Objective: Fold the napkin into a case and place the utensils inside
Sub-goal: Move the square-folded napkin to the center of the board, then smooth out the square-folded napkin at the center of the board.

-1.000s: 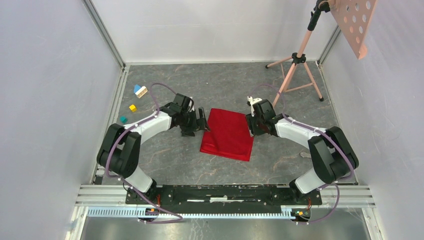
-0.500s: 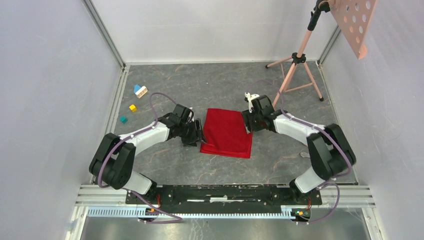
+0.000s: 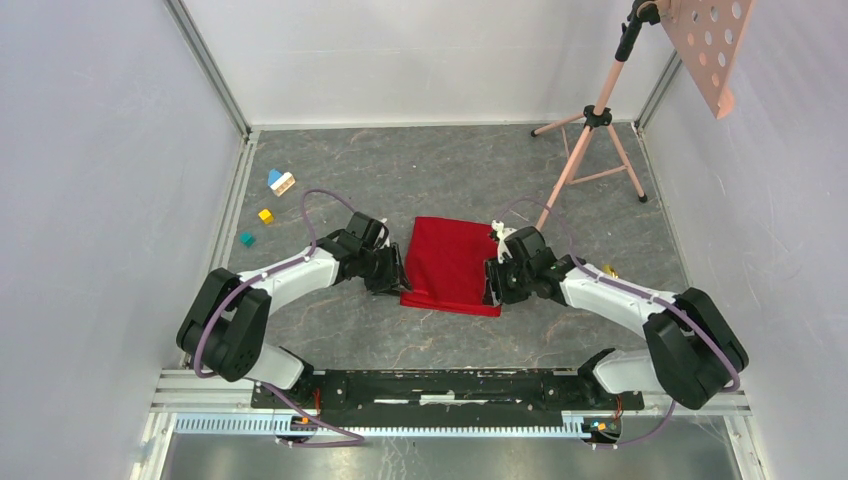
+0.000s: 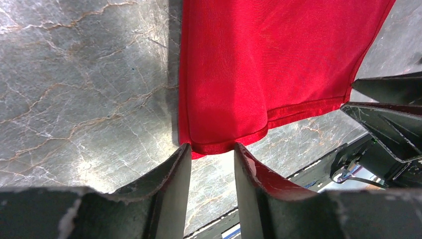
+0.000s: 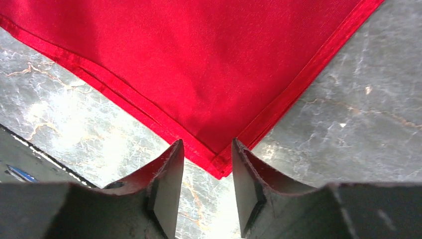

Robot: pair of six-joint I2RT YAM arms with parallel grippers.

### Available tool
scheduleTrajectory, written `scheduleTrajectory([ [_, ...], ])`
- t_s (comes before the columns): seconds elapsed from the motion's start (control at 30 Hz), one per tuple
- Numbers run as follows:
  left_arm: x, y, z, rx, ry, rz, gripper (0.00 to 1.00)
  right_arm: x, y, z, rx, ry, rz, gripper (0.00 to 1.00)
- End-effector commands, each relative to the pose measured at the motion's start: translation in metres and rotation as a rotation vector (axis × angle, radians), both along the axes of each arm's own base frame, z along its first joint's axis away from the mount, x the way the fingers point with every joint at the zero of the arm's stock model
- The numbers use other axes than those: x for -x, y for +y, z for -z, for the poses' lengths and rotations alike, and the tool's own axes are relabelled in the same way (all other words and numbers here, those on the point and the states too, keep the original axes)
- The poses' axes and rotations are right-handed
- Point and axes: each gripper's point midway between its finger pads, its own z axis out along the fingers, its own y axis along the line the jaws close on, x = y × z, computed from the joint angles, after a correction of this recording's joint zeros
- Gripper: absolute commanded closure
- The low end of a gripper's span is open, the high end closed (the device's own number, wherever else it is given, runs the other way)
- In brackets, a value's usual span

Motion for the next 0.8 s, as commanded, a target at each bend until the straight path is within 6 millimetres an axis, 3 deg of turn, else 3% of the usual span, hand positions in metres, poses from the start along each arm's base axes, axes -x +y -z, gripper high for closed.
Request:
scheduleTrajectory([
  [0.0, -0.002, -0.009, -0.007, 0.05, -0.013, -0.01, 0.58, 0.003, 0.009, -0.009, -0.054, -0.001, 0.058, 0.57],
  [0.1, -0.001, -0.009, -0.006, 0.051, -0.01, -0.007, 0.62, 0.008, 0.009, -0.008, -0.049, 0.01, 0.08, 0.6],
  [0.23, 0.0, -0.009, -0.006, 0.051, -0.01, -0.003, 0.7, 0.008, 0.003, -0.014, -0.036, -0.003, 0.134, 0.55],
  [0.43, 0.0, -0.01, -0.007, 0.063, -0.019, -0.001, 0.76, 0.01, 0.002, -0.02, -0.101, 0.073, 0.347, 0.53],
  [0.77, 0.004, -0.003, 0.006, 0.034, -0.009, -0.017, 0.91, 0.008, 0.002, -0.016, -0.147, 0.176, 0.606, 0.59],
])
